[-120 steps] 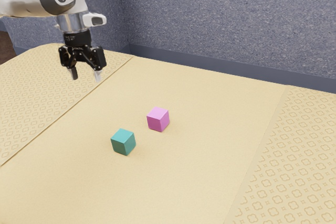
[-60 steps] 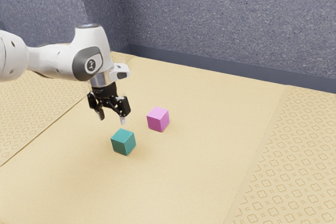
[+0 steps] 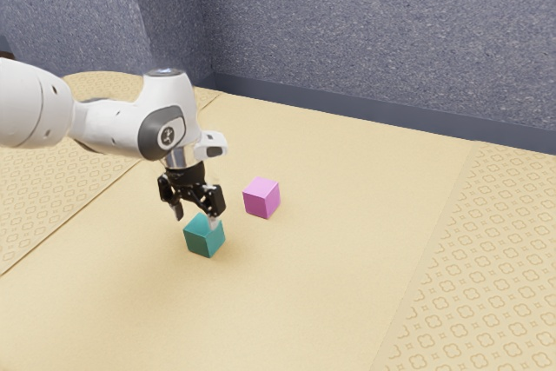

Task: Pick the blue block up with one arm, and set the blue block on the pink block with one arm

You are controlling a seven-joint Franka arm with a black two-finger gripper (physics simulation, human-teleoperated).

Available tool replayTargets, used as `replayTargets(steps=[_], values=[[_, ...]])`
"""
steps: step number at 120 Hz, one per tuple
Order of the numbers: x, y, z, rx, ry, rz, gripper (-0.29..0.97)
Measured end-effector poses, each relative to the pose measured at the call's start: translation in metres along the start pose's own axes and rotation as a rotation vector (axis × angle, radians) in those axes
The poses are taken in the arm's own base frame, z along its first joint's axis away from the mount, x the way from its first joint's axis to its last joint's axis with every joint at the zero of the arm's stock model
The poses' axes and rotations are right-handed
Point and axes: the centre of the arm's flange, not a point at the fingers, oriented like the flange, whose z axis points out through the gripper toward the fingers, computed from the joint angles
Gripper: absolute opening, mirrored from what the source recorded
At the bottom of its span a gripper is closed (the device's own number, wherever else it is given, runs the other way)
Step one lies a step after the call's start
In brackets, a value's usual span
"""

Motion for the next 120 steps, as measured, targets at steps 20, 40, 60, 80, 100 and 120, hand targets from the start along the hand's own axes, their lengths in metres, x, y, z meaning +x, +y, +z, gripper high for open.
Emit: replayTargets(steps=[20, 40, 60, 80, 100, 120], values=[[0.001, 0.001, 0.012, 0.000, -0.016, 0.005, 0.65], [0.005, -0.002, 0.022, 0.000, -0.022, 0.004, 0.65], [0.013, -0.004, 0.033, -0.008, -0.009, 0.002, 0.65], [0.016, -0.007, 0.044, -0.039, -0.008, -0.014, 0.65], [0.017, -0.008, 0.046, -0.056, 0.000, -0.011, 0.61], [0.017, -0.010, 0.051, -0.071, -0.004, -0.009, 0.55]])
